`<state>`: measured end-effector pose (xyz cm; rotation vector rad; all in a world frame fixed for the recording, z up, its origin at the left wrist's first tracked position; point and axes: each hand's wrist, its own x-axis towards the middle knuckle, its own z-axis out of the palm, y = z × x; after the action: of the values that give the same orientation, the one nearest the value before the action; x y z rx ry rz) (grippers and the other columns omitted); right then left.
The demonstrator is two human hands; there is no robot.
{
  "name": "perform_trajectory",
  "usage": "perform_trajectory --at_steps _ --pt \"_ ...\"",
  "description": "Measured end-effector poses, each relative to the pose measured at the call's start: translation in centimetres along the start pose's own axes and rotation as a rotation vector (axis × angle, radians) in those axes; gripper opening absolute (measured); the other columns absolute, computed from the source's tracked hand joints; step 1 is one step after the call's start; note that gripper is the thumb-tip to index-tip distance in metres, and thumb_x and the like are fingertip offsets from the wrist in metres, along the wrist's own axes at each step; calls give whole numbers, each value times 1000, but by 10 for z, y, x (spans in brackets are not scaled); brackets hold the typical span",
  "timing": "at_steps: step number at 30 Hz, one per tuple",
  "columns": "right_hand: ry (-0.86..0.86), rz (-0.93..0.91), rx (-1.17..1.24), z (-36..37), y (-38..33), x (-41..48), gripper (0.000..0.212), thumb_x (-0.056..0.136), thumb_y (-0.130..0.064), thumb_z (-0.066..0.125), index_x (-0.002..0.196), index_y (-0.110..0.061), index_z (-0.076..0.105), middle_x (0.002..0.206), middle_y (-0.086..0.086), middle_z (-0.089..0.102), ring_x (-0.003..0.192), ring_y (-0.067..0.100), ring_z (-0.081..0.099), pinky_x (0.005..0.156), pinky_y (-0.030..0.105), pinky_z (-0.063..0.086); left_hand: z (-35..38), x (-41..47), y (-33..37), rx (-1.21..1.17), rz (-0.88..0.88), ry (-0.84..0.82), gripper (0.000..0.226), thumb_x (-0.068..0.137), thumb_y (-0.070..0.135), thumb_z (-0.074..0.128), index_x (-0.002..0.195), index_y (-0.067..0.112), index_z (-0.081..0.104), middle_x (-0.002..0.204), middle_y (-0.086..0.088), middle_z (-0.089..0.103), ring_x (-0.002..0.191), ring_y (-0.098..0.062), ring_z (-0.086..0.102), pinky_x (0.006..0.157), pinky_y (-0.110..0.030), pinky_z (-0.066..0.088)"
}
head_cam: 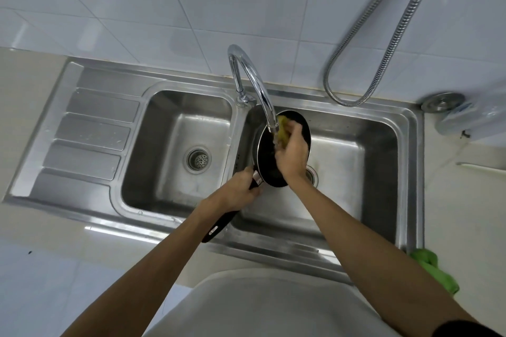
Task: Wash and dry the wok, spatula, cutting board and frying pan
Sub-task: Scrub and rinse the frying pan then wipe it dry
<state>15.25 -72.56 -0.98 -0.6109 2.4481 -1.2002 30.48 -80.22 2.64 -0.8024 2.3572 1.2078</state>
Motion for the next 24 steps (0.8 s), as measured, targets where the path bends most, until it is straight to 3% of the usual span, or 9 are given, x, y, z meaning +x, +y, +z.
perform_trajectory --at_steps 1,3,6,9,11,13,16,20,24 --pt "30 28 28 0 -1 0 51 83 6 67 130 -9 51 121 8 66 110 24 64 94 40 55 0 0 2 1 0 6 29 91 17 65 100 23 38 84 15 51 78 -7 52 54 -10 37" --pt "-40 -98 86 6 -5 -14 46 82 8 65 124 -8 56 115 7 65 107 21 64 93 34 55 -5 3 6 -16 -4 38 28 91 15 65 101 23 40 84 20 47 76 -4 50 57 -8 40" --pt "-181 -273 67 9 -1 -38 49 75 12 63 120 -7 60 113 9 62 105 20 61 91 32 53 -8 4 9 -16 5 78 23 92 12 64 103 17 44 92 5 55 84 -12 56 68 -15 40" --pt "-94 -58 5 2 10 -14 51 76 12 62 124 -4 60 117 15 57 105 29 58 90 42 51 -3 -2 8 27 -16 62 24 92 11 62 101 15 40 98 -4 53 89 -21 55 73 -30 39" --pt "-110 81 0 2 8 -12 51 81 8 62 130 -7 59 124 15 53 111 29 55 95 34 47 0 -4 8 26 -29 66 23 93 12 62 103 14 41 100 -5 53 91 -23 57 74 -30 40" --pt "-203 29 23 8 4 -25 50 82 7 62 130 -7 60 130 13 49 116 26 52 97 24 40 1 -4 7 1 -34 93 21 92 10 61 107 9 47 102 -6 55 97 -26 60 75 -28 42" --pt "-249 3 39 10 2 -35 44 80 10 61 119 -9 67 130 11 52 117 24 53 102 29 44 3 -6 7 -1 -39 123 25 92 8 59 115 3 50 107 -11 58 101 -29 60 76 -28 42" --pt "-88 343 194 7 -3 -14 39 81 12 54 100 -19 70 108 5 69 103 25 64 95 40 54 8 -9 8 40 -28 140 28 93 6 57 119 0 48 118 -21 56 108 -33 57 81 -29 40" --pt "-274 190 322 12 -17 -32 47 82 11 55 79 -35 67 82 -17 68 81 3 65 76 26 56 -3 -5 8 29 -13 169 29 93 2 55 121 -2 47 120 -22 54 112 -33 55 85 -27 40"
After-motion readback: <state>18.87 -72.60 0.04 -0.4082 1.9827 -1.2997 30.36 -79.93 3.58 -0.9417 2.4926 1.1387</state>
